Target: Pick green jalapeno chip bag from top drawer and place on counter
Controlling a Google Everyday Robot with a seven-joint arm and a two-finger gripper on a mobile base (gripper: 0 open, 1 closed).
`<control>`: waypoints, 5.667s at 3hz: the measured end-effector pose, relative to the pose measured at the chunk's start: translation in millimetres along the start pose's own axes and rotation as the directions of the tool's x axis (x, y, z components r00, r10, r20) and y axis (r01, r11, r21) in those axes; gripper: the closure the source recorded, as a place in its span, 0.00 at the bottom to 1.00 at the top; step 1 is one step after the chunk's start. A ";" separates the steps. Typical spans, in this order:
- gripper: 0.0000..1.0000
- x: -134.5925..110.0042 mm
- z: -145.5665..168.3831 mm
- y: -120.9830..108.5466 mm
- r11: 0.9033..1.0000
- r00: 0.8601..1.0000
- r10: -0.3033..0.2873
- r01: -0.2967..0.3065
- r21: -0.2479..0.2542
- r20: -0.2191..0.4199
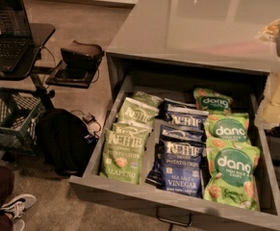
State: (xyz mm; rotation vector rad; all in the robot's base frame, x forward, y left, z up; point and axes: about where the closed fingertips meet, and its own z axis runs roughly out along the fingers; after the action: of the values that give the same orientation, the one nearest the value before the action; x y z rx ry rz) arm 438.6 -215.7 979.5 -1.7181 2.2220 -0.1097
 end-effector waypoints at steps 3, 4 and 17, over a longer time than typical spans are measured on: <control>0.00 -30.6 15.8 36.1 0.994 0.990 -0.094 0.098 -0.042 0.105; 0.00 -79.4 50.0 77.9 0.970 0.951 -0.204 0.229 -0.085 0.234; 0.19 -174.5 376.7 88.6 0.896 0.887 -0.020 0.221 -0.384 0.462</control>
Offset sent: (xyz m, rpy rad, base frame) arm -0.0094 0.0101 -0.0084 0.0432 0.0228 0.0417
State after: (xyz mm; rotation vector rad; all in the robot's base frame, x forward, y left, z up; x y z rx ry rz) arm 508.8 26.7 638.1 -1.8586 1.8726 0.7319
